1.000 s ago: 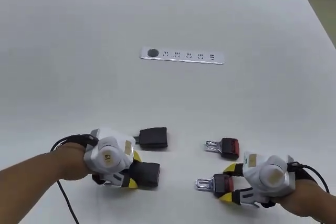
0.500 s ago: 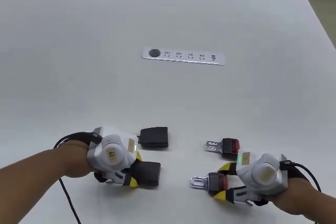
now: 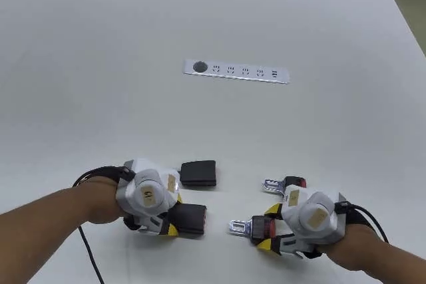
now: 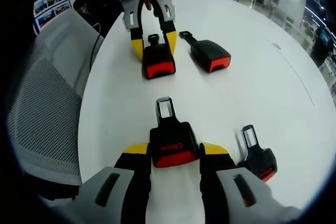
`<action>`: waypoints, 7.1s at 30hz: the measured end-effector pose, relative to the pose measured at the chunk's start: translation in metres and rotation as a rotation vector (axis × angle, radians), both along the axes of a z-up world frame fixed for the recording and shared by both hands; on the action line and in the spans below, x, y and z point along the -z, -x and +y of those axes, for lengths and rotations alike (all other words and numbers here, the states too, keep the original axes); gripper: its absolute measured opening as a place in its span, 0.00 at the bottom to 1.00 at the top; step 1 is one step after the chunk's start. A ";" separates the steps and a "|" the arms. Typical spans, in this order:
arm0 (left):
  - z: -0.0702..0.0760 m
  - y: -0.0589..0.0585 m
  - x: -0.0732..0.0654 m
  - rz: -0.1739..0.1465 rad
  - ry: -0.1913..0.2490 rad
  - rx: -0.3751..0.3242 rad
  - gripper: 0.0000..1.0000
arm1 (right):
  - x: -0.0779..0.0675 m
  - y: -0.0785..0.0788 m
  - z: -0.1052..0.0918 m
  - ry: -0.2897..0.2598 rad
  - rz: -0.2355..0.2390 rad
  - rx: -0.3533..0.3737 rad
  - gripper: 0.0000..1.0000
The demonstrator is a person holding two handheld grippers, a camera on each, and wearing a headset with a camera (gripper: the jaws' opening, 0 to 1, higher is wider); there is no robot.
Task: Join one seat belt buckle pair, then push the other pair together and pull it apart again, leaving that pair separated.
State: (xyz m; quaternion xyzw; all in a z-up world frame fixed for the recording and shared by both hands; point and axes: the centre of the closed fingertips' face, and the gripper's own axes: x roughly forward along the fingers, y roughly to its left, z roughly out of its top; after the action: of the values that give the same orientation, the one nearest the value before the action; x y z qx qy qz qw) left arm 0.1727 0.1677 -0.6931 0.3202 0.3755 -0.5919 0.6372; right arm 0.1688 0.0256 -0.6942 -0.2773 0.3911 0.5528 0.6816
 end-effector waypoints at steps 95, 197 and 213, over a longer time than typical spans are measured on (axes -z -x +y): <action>0.001 -0.002 -0.006 0.006 0.102 -0.081 0.32 | -0.005 -0.006 0.077 -0.232 -0.034 -0.002 0.34; 0.004 -0.061 -0.059 -0.052 0.238 -0.288 0.80 | -0.055 -0.077 -0.019 -0.289 -0.099 0.220 0.83; -0.004 -0.096 -0.053 -0.075 0.225 -0.284 0.80 | -0.047 -0.093 -0.054 -0.248 -0.050 0.204 0.84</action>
State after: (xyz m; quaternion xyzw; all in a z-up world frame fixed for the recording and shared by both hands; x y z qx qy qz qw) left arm 0.2690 0.1636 -0.6398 0.2125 0.3245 -0.5219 0.7597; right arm 0.2615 -0.0283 -0.6471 -0.1635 0.3286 0.5177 0.7728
